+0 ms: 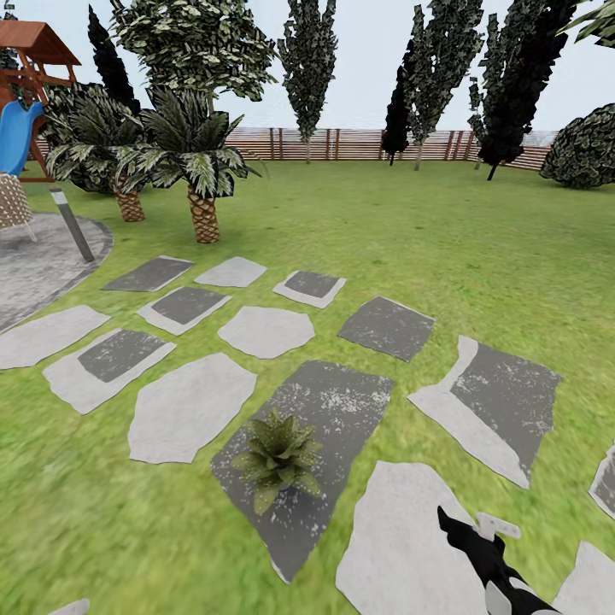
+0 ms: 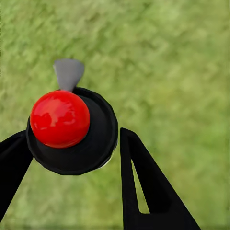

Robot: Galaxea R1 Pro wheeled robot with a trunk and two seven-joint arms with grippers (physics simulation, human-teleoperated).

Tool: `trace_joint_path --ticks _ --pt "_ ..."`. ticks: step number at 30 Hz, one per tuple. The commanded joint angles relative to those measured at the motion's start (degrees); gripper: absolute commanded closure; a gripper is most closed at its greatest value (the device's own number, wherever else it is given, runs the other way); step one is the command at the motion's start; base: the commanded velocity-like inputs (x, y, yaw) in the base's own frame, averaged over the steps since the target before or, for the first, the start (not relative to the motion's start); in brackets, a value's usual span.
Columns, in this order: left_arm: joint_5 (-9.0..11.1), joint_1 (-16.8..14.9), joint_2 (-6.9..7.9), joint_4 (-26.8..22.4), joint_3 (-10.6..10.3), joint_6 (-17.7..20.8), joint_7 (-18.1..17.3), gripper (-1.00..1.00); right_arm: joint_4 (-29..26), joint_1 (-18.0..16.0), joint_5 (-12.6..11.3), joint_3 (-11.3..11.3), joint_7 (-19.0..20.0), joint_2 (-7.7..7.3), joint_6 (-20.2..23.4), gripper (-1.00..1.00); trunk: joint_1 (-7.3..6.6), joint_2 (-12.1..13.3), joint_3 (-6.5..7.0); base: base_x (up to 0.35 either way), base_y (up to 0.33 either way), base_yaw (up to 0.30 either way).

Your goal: Pick up the pesticide atomizer in the garden and spray insectifuge to fully cover both potted plants in the garden.

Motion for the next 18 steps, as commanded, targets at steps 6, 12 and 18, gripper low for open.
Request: trace_joint_path --ticks 6,12,18 --pt "-0.59 -0.08 -0.01 0.08 0.46 -0.36 0.03 1.00 0.02 -0.03 0.16 -0.49 0.40 -0.02 -0.10 -1.00 0.00 -0.02 -0.04 0.000 0.000 0.000" --pt "-0.60 -0.08 0.02 0.08 0.47 -0.59 0.02 1.00 0.02 -0.03 0.16 -0.49 0.39 -0.01 -0.10 -1.00 0.00 -0.02 -0.04 0.000 0.000 0.000" --pt "-0.60 -0.08 0.04 0.08 0.47 -0.60 0.02 1.00 0.02 -0.03 0.16 -0.49 0.40 -0.01 -0.10 -1.00 0.00 -0.02 -0.04 0.000 0.000 0.000"
